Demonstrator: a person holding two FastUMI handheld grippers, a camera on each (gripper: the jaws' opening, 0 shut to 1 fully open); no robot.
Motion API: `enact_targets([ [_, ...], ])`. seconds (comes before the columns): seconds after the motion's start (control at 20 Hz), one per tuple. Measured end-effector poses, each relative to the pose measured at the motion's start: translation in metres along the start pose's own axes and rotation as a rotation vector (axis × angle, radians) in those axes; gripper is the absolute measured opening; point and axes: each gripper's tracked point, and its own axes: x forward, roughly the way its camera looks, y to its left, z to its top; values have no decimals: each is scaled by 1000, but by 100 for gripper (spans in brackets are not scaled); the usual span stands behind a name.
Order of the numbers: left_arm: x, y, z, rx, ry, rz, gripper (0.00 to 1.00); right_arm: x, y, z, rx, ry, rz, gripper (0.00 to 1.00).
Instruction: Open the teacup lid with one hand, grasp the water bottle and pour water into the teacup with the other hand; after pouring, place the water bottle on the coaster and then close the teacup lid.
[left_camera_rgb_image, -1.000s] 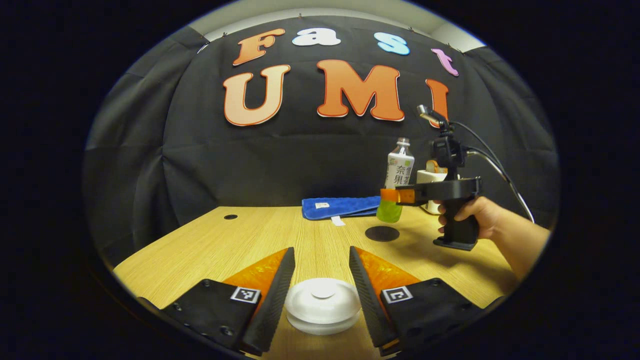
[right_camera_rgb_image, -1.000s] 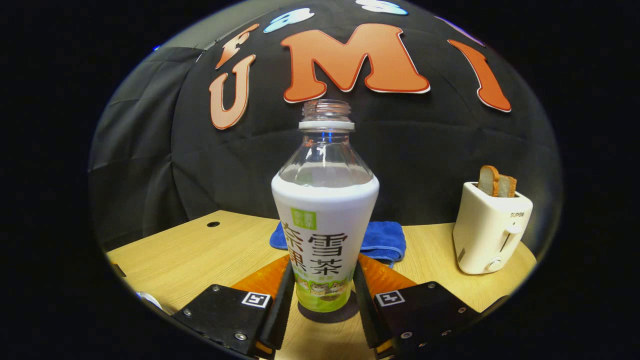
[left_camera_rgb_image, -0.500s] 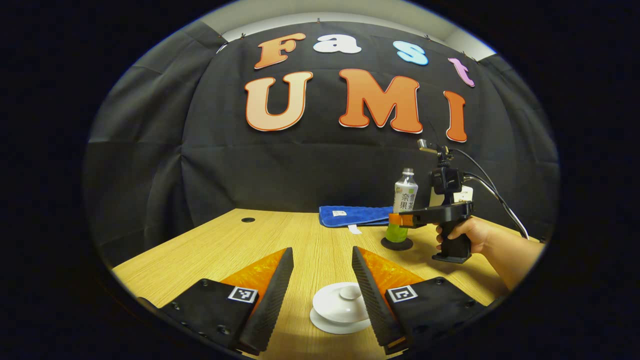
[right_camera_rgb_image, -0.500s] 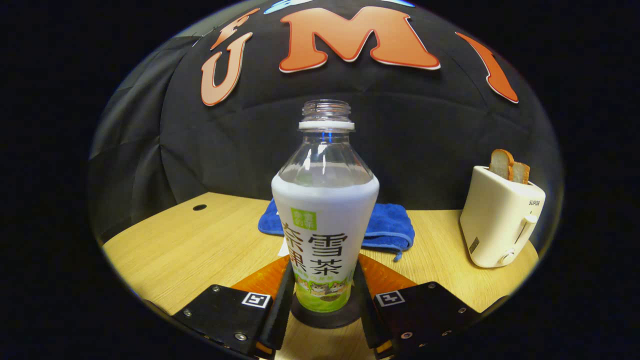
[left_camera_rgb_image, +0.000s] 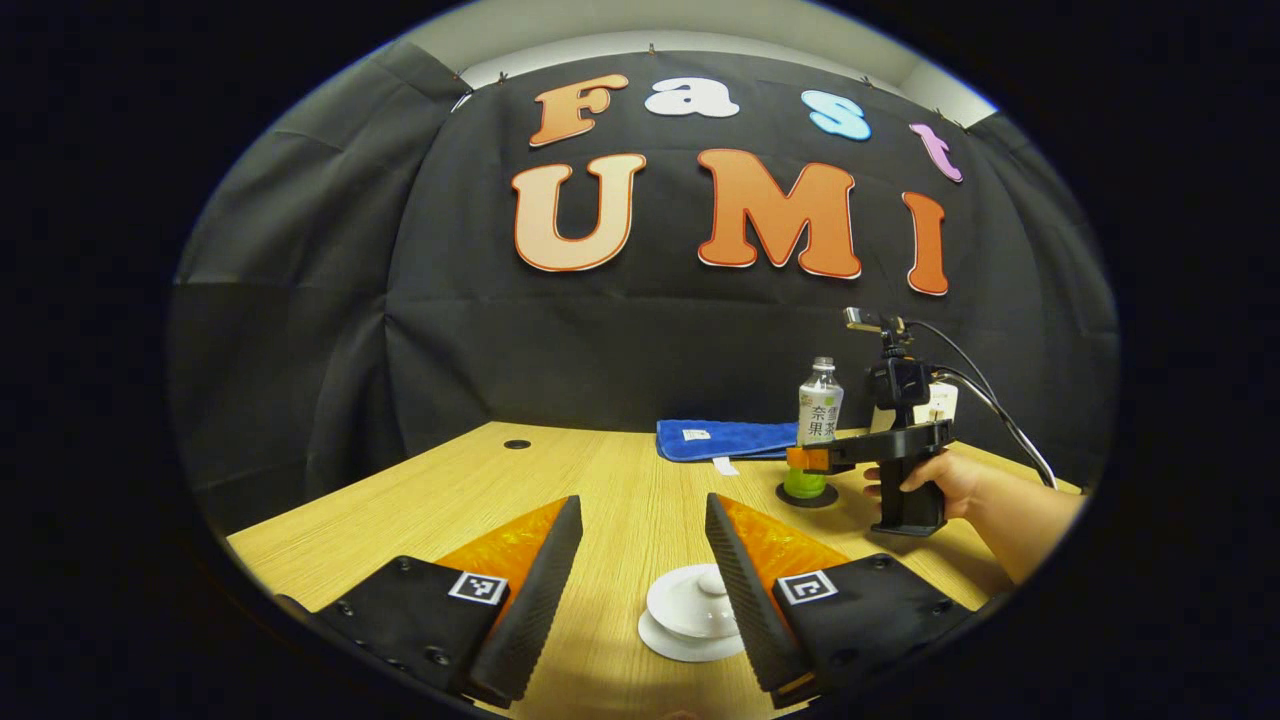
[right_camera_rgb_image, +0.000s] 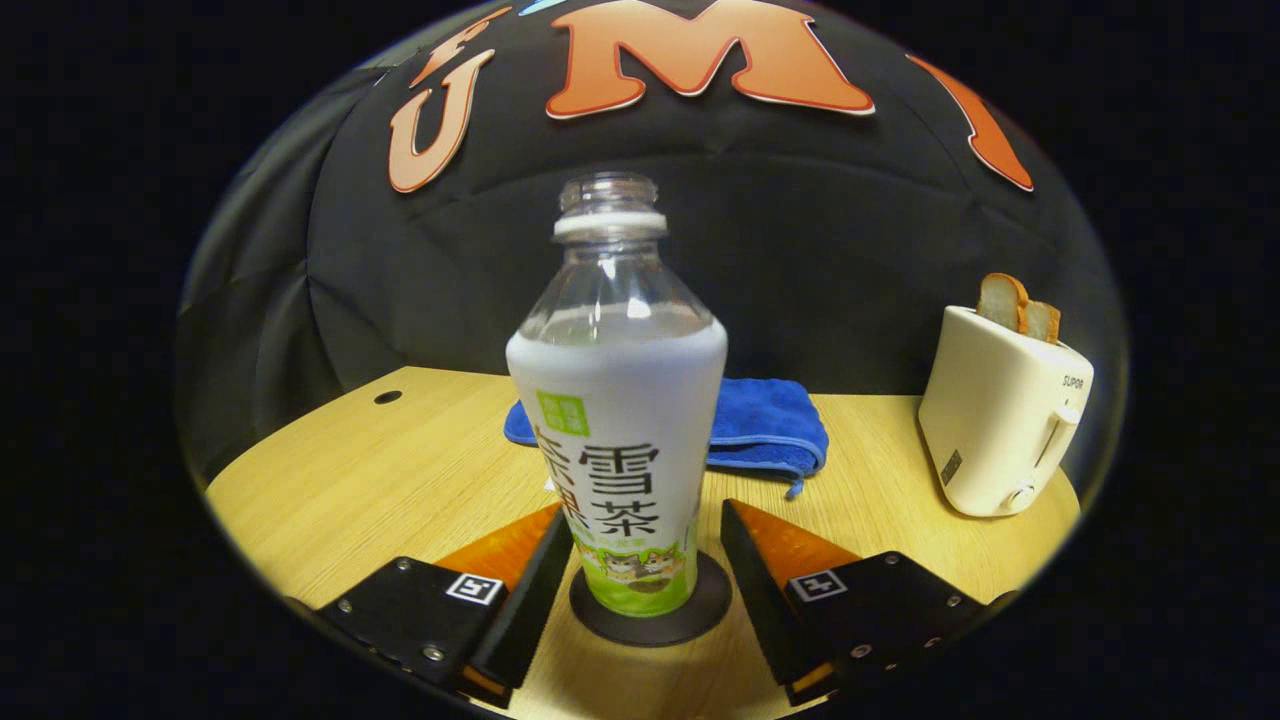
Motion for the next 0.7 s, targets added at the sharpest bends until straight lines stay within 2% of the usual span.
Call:
enact_targets([
  [0.1,-3,-2,5,1,-10,2,86,-15,0,9,-12,-9,9,97],
  [0.15,-4,-4,8,4,-19,5,86,-26,1,12,-28,-15,13,98],
  [0.3,-7,-12,19,-5,-47,-1,87,-67,0,23,-76,-76,18,98],
  [0.4,-9,-17,26,-18,-57,-4,90,-100,1,31,-82,-126,30,98],
  [0.7,-16,-27,58,-34,-105,-2,91,-202,-1,62,-86,-308,33,97],
])
